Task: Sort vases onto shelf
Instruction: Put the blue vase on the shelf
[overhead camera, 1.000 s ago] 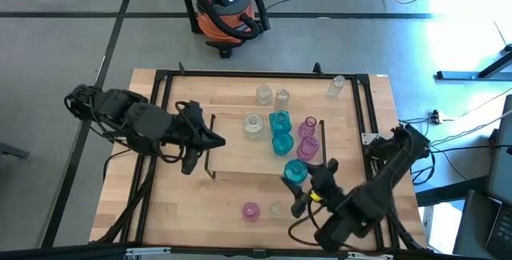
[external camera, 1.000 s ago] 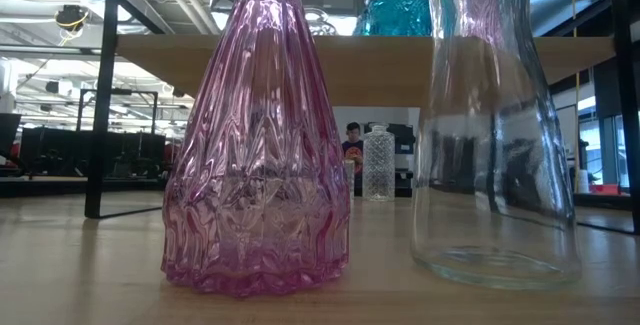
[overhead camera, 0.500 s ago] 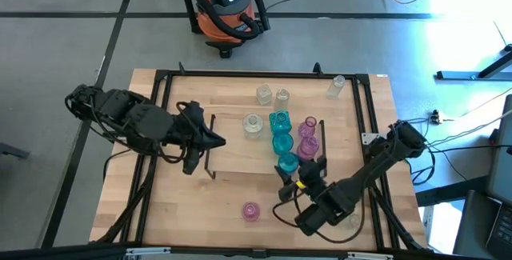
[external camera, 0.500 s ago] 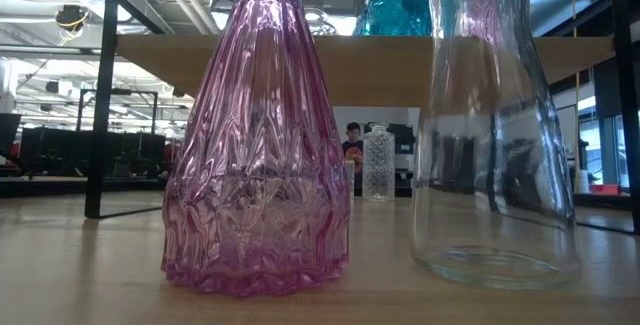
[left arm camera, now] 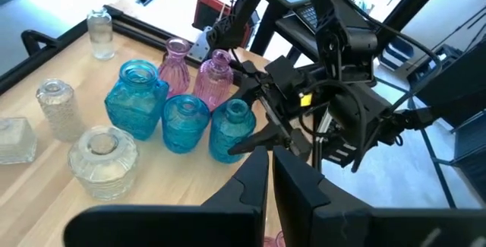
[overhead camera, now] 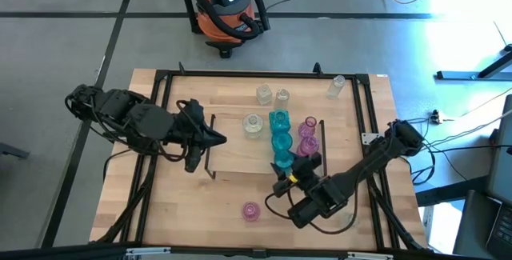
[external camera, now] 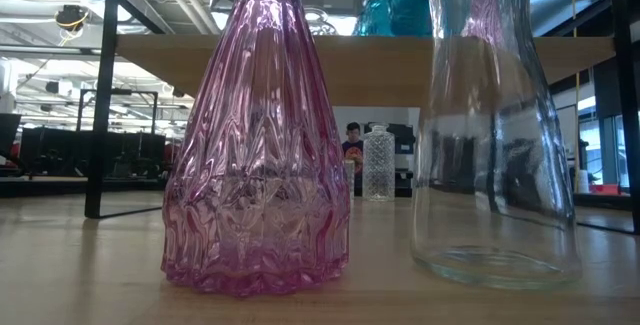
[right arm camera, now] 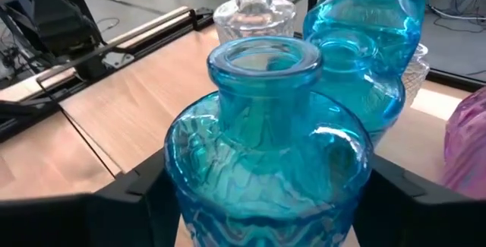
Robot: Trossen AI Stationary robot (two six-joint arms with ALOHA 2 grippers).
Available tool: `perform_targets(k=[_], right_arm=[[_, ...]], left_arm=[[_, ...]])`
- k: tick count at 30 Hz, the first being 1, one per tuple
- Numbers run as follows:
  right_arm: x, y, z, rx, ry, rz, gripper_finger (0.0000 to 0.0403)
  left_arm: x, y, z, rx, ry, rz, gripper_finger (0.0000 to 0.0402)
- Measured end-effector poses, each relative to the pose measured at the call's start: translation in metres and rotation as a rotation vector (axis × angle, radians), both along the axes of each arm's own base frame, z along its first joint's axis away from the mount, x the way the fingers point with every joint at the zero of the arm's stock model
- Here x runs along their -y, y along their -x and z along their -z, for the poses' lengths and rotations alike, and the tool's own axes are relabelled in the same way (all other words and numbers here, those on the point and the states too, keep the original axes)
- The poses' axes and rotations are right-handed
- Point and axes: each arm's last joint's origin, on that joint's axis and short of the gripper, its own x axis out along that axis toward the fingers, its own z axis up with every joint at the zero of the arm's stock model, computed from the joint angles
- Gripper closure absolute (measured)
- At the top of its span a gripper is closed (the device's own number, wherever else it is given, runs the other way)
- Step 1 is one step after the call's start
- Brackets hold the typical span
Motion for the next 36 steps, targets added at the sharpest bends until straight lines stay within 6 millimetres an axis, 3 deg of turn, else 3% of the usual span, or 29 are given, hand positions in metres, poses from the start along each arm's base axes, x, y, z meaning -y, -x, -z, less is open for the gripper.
perform_targets(k=[5,13,23,36], right_arm=[[0.002,-0.008,0.007,-0.022,-0.032,0.003,0.0147],[0.004,-0.013,0.01,-0.02,-0.063,0.011,0.0088],[0.004,-0.013,0.01,-0.018,-0.057,0.012,0.0116],[0.004,-0.012,0.006,-0.045,-0.061,0.008,0.0107]], left_arm=[[0.0,0.0,0.0,0.0,0.0,0.0,0.0388],[0.0,0.0,0.0,-0.004,-0.002,0.001,0.0388],[0.0,0.0,0.0,-0.005,-0.013,0.008,0.0388],[0.0,0.0,0.0,-0.005,-0.017,0.012,0.0388]])
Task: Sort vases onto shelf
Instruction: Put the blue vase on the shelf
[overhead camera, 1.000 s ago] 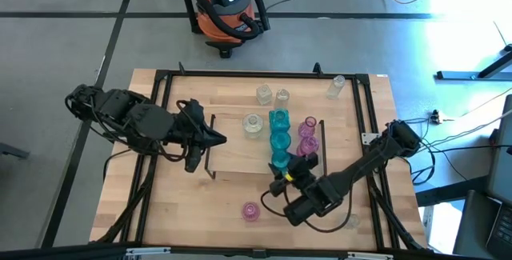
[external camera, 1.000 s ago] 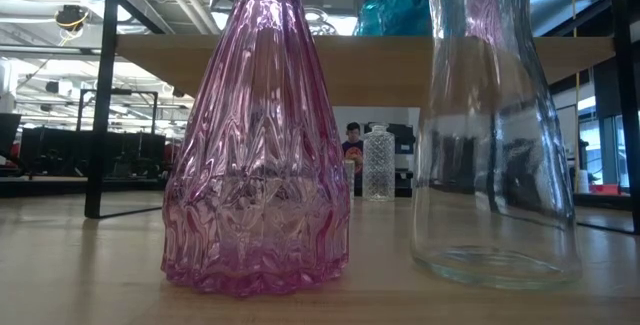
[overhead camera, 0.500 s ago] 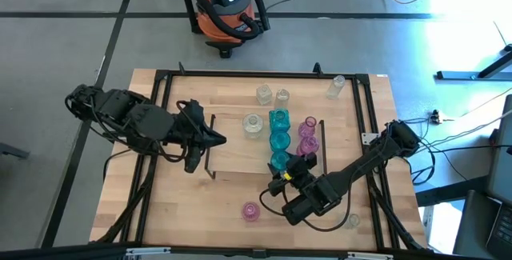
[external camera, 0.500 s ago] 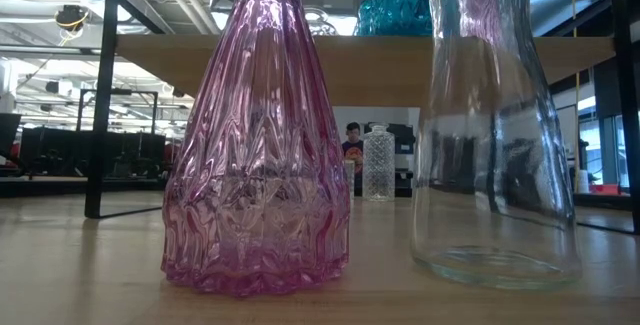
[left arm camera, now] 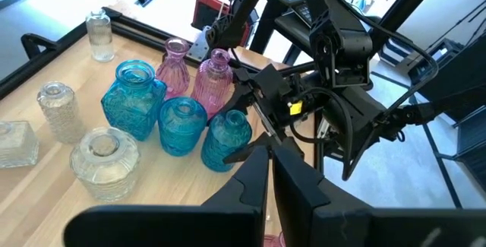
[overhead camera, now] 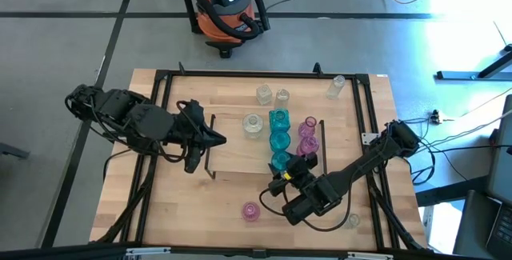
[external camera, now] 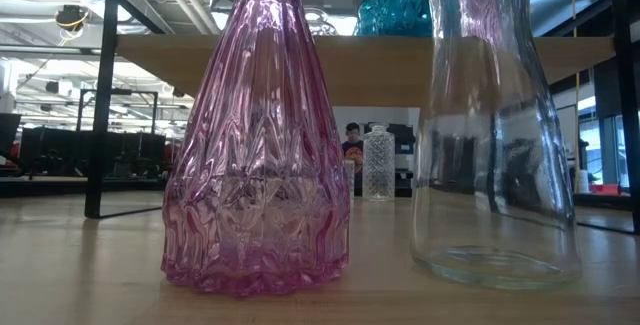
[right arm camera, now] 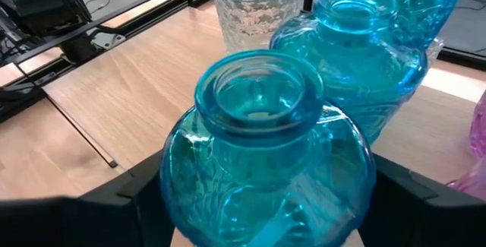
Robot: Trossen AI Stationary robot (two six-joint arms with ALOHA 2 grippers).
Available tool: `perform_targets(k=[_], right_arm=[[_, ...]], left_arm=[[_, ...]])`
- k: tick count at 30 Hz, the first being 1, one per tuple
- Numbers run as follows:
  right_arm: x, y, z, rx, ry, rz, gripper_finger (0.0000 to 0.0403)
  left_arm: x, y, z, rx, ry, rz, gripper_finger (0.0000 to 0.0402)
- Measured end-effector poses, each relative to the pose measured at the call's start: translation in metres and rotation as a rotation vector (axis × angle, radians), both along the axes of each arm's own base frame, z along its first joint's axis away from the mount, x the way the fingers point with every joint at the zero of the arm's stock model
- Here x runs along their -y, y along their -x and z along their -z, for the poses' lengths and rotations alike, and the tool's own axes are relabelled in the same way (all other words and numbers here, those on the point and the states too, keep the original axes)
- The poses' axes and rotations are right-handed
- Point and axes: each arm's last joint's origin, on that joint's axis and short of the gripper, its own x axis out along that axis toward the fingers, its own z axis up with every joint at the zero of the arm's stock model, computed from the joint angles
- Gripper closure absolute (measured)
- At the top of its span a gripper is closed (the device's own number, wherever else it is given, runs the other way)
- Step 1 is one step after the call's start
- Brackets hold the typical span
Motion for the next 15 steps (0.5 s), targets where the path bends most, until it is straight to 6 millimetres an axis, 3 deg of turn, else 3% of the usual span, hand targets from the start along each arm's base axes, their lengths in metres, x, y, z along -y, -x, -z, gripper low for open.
perform_targets(k=[15], right_arm=[[0.0045,-0.0031,0.0,0.0,-0.01,0.013,0.0106]], left_arm=[[0.0001,-0.0002,-0.0004,0.004,0.002,0.0,0.0388]])
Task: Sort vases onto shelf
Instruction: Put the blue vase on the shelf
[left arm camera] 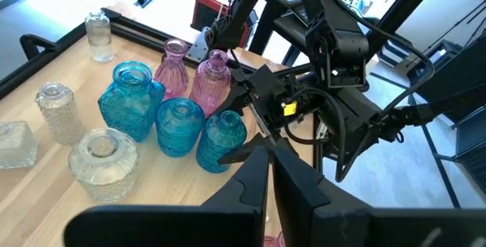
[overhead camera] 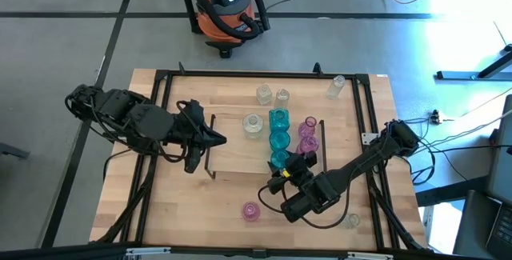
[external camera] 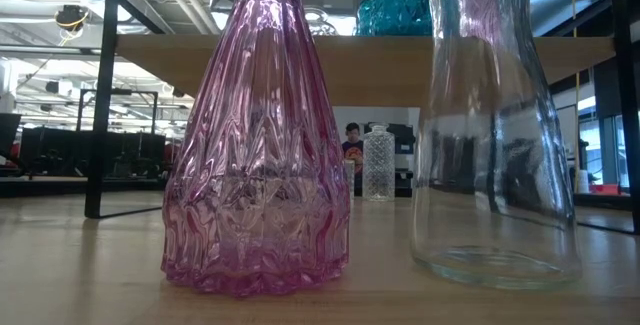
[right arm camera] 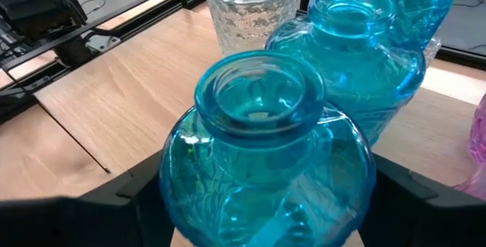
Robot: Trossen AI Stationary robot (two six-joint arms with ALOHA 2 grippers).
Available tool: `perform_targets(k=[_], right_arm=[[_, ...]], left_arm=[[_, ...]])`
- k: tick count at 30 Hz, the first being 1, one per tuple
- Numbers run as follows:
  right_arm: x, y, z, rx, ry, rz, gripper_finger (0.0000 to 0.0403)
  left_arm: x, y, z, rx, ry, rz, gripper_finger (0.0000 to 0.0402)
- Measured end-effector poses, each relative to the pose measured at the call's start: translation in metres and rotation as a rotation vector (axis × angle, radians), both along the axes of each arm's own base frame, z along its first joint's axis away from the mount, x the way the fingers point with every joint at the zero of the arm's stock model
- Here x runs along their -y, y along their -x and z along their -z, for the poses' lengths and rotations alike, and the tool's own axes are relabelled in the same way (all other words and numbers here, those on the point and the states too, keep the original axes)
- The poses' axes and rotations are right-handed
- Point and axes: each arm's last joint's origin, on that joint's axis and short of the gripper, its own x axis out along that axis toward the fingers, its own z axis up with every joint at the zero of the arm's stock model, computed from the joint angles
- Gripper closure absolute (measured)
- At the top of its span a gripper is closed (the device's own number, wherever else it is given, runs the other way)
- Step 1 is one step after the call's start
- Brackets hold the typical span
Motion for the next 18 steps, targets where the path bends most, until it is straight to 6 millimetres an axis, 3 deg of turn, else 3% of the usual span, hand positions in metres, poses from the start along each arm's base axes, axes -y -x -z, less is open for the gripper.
perform_targets(k=[18], right_arm=[[0.0024,0.0024,-0.0099,-0.027,-0.042,-0.008,0.0106]], left_arm=[[0.0001,-0.0001,0.0003,-0.001,0.0,0.0,0.0388]])
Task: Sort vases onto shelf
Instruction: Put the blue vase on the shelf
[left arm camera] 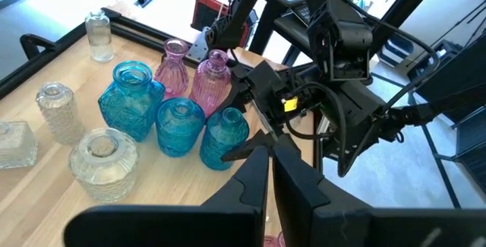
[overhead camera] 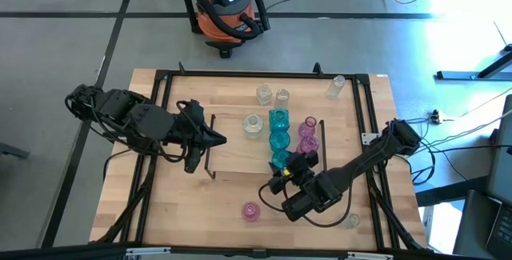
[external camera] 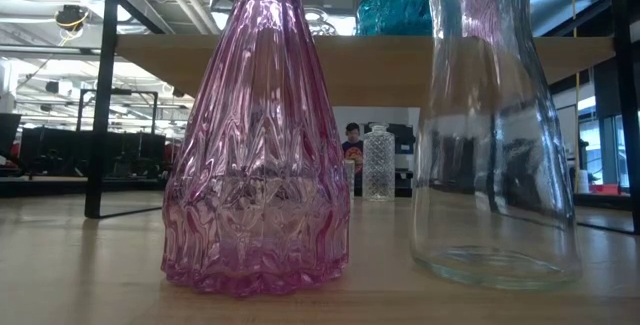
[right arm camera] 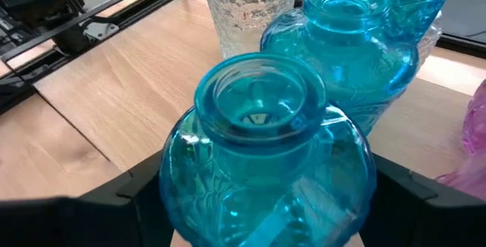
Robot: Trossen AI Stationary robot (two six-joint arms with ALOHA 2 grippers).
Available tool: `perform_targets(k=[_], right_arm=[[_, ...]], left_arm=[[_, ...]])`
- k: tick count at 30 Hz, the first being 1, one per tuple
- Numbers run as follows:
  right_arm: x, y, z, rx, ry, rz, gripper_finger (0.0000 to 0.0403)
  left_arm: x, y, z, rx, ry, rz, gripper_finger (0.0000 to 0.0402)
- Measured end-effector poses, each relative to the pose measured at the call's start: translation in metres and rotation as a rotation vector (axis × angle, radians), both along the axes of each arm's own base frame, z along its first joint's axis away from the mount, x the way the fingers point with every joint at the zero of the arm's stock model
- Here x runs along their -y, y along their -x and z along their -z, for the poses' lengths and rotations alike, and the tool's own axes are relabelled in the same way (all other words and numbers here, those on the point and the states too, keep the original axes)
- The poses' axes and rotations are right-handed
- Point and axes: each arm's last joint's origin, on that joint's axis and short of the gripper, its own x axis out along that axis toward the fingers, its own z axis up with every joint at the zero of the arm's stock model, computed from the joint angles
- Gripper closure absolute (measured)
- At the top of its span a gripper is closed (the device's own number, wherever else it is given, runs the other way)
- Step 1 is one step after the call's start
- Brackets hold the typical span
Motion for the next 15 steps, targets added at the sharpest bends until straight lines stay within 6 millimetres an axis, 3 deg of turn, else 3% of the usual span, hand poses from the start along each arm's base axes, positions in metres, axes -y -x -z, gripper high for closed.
perform_targets(k=[15], right_arm=[[0.0047,-0.0022,-0.0024,-0.026,-0.027,0.003,0.0106]], left_arm=[[0.0,0.0,0.0,0.0,-0.007,0.003,0.0388]])
